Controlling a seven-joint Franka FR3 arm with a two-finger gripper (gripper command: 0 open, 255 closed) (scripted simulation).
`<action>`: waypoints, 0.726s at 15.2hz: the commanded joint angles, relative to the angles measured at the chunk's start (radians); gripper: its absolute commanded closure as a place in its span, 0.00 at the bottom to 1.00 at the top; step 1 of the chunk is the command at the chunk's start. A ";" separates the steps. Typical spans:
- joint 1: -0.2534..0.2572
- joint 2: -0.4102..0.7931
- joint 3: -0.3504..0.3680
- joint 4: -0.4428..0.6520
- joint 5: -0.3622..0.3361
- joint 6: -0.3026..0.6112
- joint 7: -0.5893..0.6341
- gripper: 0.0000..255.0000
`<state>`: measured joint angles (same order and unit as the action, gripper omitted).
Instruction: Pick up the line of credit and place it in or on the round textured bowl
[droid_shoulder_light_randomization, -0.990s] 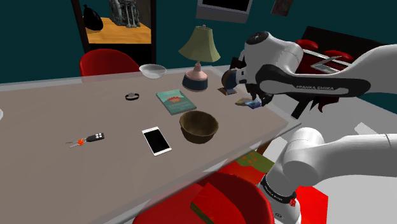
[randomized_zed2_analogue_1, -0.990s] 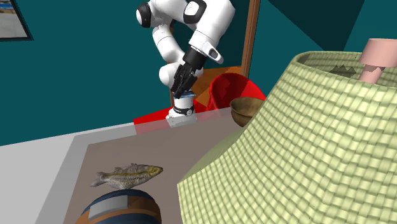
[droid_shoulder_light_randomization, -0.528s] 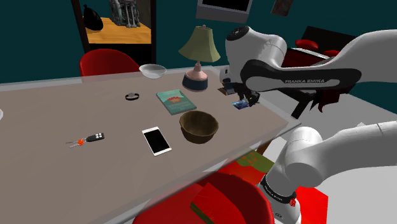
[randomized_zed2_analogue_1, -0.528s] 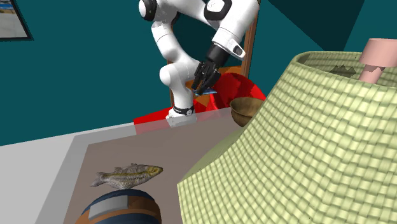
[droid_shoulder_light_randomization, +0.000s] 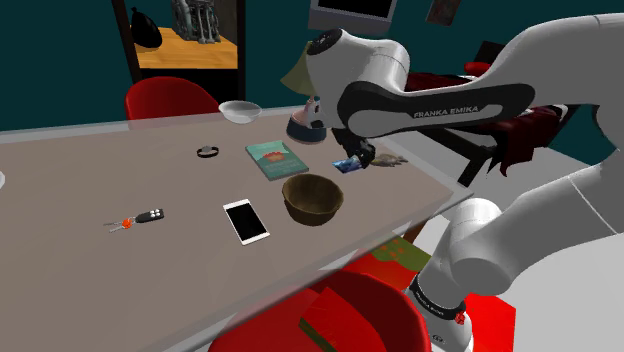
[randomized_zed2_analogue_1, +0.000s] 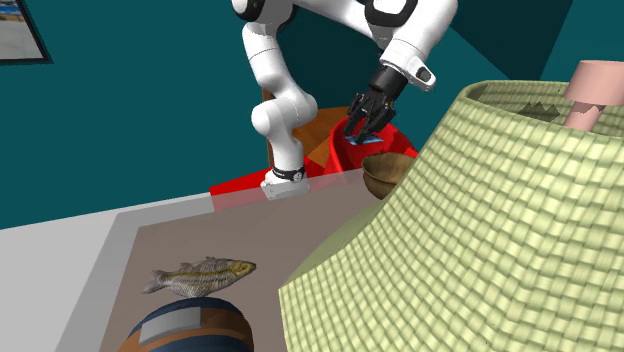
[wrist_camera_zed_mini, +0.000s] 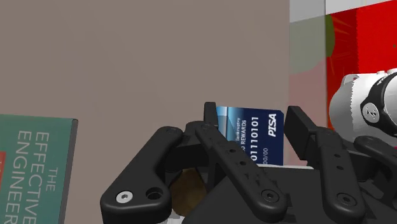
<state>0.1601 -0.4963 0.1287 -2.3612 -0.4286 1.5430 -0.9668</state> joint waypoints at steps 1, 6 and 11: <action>0.010 0.058 0.030 0.060 0.020 -0.018 0.033 1.00; 0.034 0.224 0.103 0.234 0.051 -0.068 0.121 1.00; 0.035 0.234 0.102 0.178 0.050 -0.008 0.146 1.00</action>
<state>0.1942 -0.2662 0.2299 -2.1757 -0.3786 1.5251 -0.8264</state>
